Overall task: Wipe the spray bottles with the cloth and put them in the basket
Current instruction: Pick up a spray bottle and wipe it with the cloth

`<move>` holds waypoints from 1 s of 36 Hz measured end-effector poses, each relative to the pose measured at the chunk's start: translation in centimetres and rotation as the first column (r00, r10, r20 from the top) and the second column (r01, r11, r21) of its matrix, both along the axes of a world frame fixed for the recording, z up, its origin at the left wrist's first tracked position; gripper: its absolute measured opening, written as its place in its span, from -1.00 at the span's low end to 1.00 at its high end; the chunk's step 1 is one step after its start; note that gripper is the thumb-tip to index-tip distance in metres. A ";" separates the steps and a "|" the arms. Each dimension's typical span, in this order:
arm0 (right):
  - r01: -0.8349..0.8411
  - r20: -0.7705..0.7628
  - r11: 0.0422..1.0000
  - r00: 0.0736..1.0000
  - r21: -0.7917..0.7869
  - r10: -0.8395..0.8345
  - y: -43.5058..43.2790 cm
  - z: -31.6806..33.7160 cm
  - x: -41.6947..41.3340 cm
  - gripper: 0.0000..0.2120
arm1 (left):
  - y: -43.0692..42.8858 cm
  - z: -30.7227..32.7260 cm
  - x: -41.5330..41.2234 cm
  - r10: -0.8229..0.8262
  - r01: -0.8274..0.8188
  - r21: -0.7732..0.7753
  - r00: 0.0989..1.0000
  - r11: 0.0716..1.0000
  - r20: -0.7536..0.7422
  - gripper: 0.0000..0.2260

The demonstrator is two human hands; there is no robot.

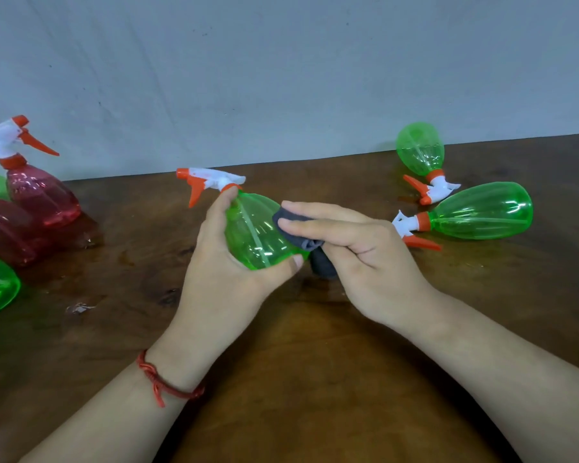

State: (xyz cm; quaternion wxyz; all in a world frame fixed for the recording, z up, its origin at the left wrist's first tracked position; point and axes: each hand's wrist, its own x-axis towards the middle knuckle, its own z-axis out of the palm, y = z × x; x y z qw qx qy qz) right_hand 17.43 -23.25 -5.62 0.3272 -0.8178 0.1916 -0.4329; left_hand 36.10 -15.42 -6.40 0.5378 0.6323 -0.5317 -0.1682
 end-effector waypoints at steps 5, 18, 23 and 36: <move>0.007 -0.018 0.998 1.000 -0.060 -0.008 0.1 -0.3 0.2 -0.55 | -0.2 0.6 -0.1 0.013 -0.016 -0.023 0.994 1.000 -0.111 -0.08; -0.044 0.170 0.851 0.984 0.523 -0.054 0.0 0.8 0.5 -0.51 | 1.3 0.5 -1.4 -0.222 0.223 -0.026 0.975 0.975 0.014 0.02; -0.328 0.435 0.648 0.900 0.688 -0.006 -0.4 1.9 0.3 -0.56 | 1.8 1.4 -1.6 -0.386 0.390 -0.069 0.920 0.918 0.062 0.02; -0.352 0.482 0.683 0.876 0.639 0.000 -0.6 1.8 -0.1 -0.60 | 1.4 0.8 -1.5 -0.377 0.394 -0.077 0.910 0.916 0.171 0.03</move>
